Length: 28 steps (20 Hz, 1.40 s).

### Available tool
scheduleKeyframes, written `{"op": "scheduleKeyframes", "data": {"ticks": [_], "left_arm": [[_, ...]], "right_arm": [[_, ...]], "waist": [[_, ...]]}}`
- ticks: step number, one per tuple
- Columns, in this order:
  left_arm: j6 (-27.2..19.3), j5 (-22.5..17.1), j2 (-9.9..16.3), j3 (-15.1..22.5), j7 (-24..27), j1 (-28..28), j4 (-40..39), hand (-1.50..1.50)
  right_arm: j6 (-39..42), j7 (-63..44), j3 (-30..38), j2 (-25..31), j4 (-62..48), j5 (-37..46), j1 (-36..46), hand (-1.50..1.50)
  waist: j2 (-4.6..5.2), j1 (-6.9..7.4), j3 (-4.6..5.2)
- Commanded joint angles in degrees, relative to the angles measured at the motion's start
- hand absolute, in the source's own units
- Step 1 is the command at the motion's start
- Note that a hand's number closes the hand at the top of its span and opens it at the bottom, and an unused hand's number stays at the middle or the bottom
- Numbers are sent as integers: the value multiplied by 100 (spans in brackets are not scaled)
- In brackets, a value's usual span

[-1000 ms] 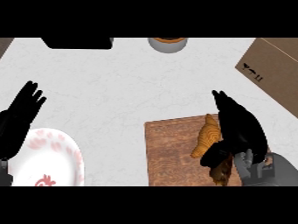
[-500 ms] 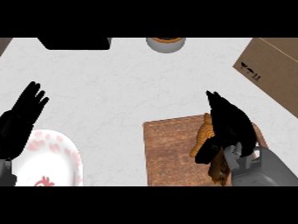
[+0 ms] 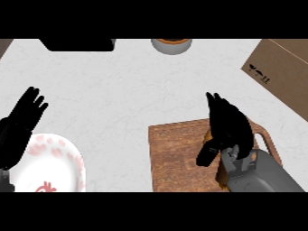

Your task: Pick the croissant from the cutting board and place it in the cardboard box

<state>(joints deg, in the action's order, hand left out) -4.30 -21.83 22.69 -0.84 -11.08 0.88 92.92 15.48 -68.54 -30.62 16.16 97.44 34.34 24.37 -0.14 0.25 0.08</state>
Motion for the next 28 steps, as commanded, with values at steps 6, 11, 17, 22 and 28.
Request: {"op": "scheduleKeyframes", "data": {"ticks": [6, 11, 17, 22, 28], "left_arm": [[137, 112, -85, -64, 193, -32, -304, 0], [234, -49, 66, -253, -24, -31, -50, 0], [-60, 207, -184, -73, -85, 68, -43, 0], [240, 40, -89, -257, 18, -72, -9, 0], [297, -30, 40, -423, -296, 239, -69, 0]], "right_arm": [[733, -1234, 24, -380, -134, 297, 22, -150], [778, -1071, 350, -570, -584, 405, 174, -150], [898, -1215, 270, -1008, -914, 764, 147, -150], [1010, -964, 446, -1071, -1215, 1009, 4, -150], [1384, -918, 639, -1264, -944, 1091, -140, -150]], "waist": [[-3, -71, 3], [1, -17, -1], [6, -43, -1], [3, -8, -2], [1, -49, -3]]}}
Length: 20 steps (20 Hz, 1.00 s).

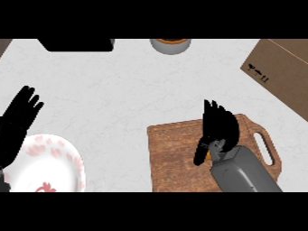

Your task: Pick the croissant from the cutting board and place it in the cardboard box

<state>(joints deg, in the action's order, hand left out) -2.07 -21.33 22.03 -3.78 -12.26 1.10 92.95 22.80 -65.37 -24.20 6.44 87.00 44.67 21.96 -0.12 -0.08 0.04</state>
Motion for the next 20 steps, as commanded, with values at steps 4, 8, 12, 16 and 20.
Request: {"op": "scheduleKeyframes", "data": {"ticks": [4, 8, 12, 16, 20], "left_arm": [[-21, 73, -40, -26, -159, -67, 239, 0], [-129, 281, -240, 112, -77, -2, 114, 0], [41, 203, -300, 18, 36, -238, 273, 0], [-46, 316, -287, 20, -258, -1, 286, 0], [213, 256, -324, -117, -313, -113, 374, 0]], "right_arm": [[358, -985, 78, -390, -221, 373, -85, -150], [311, -591, 146, -275, -381, 566, -401, -150], [364, -614, 287, -474, -351, 761, -373, -150], [754, -618, 381, -548, -72, 847, -424, -150], [393, 265, 541, -429, -488, 1188, -276, 150]], "waist": [[1, 26, -2], [11, 1, -3], [5, 25, -1], [4, 6, -2], [11, 31, -4]]}}
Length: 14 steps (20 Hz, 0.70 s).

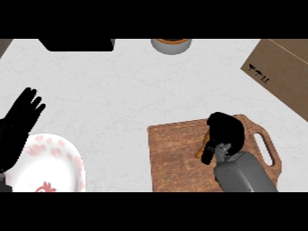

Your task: Pick the croissant from the cutting board and place it in the cardboard box

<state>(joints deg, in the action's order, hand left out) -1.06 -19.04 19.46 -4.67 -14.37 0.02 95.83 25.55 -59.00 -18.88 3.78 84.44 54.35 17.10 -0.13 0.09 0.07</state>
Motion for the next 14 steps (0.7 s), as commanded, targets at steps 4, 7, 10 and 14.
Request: {"op": "scheduleKeyframes", "data": {"ticks": [4, 7, 10, 14], "left_arm": [[59, 280, -190, -91, 40, 298, -251, 0], [191, 114, -92, -229, -222, 59, 48, 0], [58, 248, -282, -36, -13, 179, -120, 0], [197, 238, -212, -38, 18, 164, -110, 0]], "right_arm": [[118, -175, -75, -208, -36, 472, -33, 150], [322, 963, 459, 325, -414, 136, 378, 150], [155, 2704, 398, 883, -773, -290, 605, 150], [190, 4469, 770, 1718, -1171, -760, 970, 150]], "waist": [[11, -12, -6], [12, 8, -8], [48, 41, -13], [61, 88, -16]]}}
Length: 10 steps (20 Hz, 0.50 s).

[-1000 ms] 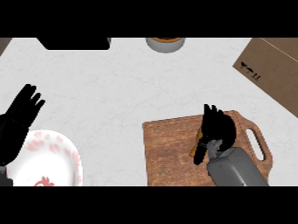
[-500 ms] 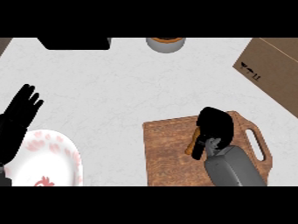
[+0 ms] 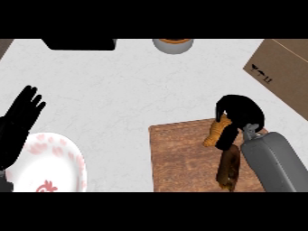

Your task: Pick the croissant from the cutting board and place it in the cardboard box

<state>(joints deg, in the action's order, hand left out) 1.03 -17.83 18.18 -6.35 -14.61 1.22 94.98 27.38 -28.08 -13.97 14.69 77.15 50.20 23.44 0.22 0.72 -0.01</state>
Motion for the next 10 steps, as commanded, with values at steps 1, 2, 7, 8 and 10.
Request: {"op": "scheduleKeyframes", "data": {"ticks": [1, 2, 7, 8, 10], "left_arm": [[67, 64, -15, -37, 149, -189, 16, 0], [94, 82, -60, -8, 161, 35, -261, 0], [-60, 74, -130, 47, -397, 9, 324, 0], [-98, 191, -285, 77, -99, -79, 219, 0], [221, 146, -63, -146, 108, 44, -324, 0]], "right_arm": [[-51, 1550, 290, 674, -587, -291, 403, 150], [-423, 1819, 252, 555, -1229, -118, 530, 150], [-878, 1968, 434, 618, -1465, 275, 971, 150], [-935, 2110, 519, 727, -1507, 284, 1005, 150], [-966, 2132, 559, 718, -1091, 261, 904, 150]], "waist": [[5, 37, -5], [19, 29, -4], [-18, -9, -2], [-16, -17, -1], [-18, -52, 1]]}}
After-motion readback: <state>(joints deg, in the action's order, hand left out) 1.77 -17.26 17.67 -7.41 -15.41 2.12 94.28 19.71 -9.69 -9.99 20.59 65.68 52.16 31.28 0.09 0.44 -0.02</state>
